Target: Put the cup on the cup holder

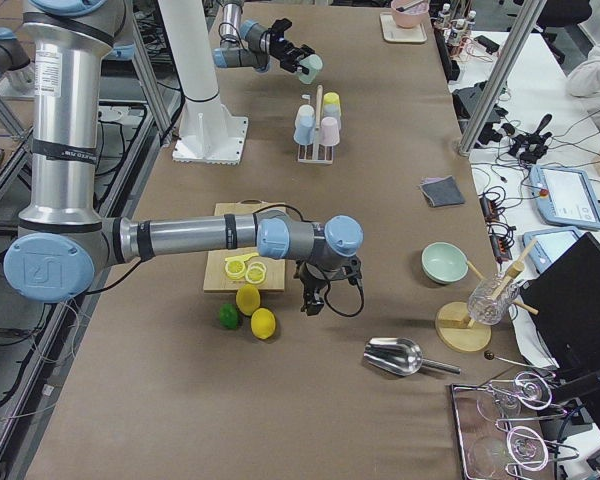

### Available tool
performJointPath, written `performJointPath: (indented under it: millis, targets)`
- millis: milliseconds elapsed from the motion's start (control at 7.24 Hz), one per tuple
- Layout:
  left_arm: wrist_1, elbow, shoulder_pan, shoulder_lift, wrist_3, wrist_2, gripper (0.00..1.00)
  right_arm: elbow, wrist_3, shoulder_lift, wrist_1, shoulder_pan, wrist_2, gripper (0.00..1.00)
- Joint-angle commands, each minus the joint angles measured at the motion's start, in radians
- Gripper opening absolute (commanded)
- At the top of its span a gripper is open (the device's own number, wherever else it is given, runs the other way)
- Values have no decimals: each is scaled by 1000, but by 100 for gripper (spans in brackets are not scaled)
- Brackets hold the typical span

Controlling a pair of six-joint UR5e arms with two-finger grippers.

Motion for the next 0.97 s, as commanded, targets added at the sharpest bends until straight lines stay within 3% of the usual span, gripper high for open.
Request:
performJointPath:
  millis: [0, 138, 276, 414, 552, 829]
  targets:
    - [6, 41, -5, -45, 0, 0, 0, -20, 3, -38, 87, 72, 6, 92]
    - [7, 71, -11, -57, 0, -1, 0, -16, 73, -38, 90, 82, 0, 86]
    - [0, 102, -13, -71, 0, -1, 0, -17, 253, -38, 145, 85, -5, 89]
    - [0, 113, -13, -73, 0, 0, 0, -31, 405, -38, 244, 85, -88, 92]
    - [-2, 121, -13, -76, 0, 0, 0, -34, 512, -37, 245, 85, -124, 95]
    - [-2, 134, -11, -79, -2, -1, 0, -72, 537, -32, 242, 85, -122, 99]
